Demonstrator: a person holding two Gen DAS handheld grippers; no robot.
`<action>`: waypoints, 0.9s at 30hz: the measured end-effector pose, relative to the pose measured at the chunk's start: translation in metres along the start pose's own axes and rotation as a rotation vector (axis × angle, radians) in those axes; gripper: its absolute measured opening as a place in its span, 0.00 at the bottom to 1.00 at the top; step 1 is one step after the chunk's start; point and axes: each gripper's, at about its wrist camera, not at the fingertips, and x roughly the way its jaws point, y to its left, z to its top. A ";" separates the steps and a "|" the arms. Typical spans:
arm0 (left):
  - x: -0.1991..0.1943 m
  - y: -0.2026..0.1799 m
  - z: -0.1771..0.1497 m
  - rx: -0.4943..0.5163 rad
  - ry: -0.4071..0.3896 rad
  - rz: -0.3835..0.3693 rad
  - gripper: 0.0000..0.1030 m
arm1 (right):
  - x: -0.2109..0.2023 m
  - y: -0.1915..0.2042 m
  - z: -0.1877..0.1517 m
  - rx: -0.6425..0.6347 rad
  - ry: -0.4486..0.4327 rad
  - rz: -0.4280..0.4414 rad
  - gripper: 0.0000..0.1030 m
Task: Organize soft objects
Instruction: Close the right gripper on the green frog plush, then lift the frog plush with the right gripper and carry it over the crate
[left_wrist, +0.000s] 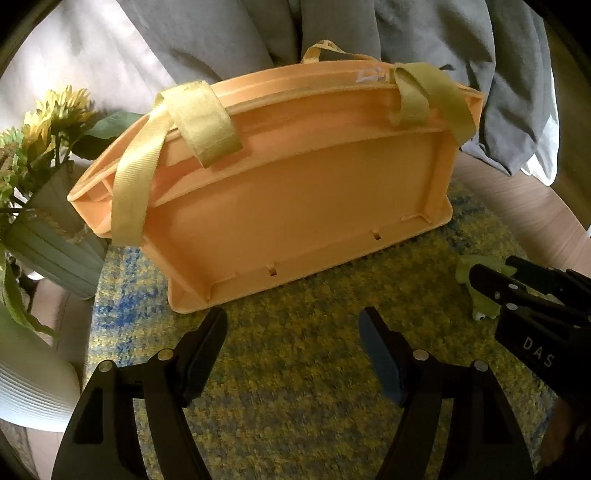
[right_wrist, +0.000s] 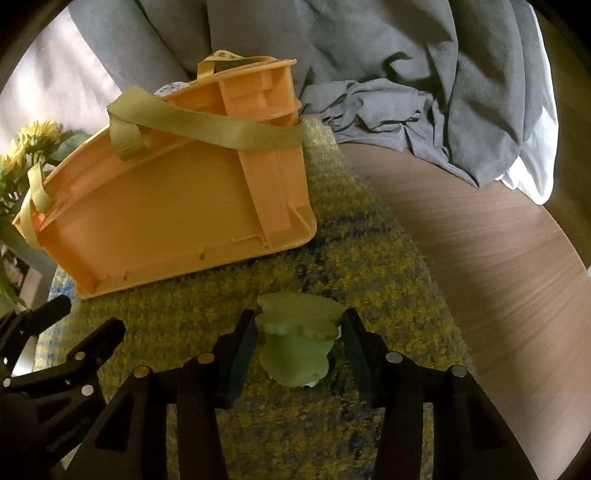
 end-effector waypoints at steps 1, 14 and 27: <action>-0.002 0.000 0.000 0.000 -0.004 0.000 0.71 | -0.001 0.000 0.000 0.000 -0.003 0.001 0.44; -0.033 0.010 -0.001 -0.041 -0.071 0.009 0.71 | -0.034 0.009 0.002 -0.017 -0.065 0.024 0.43; -0.076 0.034 0.000 -0.104 -0.167 0.029 0.71 | -0.076 0.030 0.011 -0.049 -0.169 0.064 0.43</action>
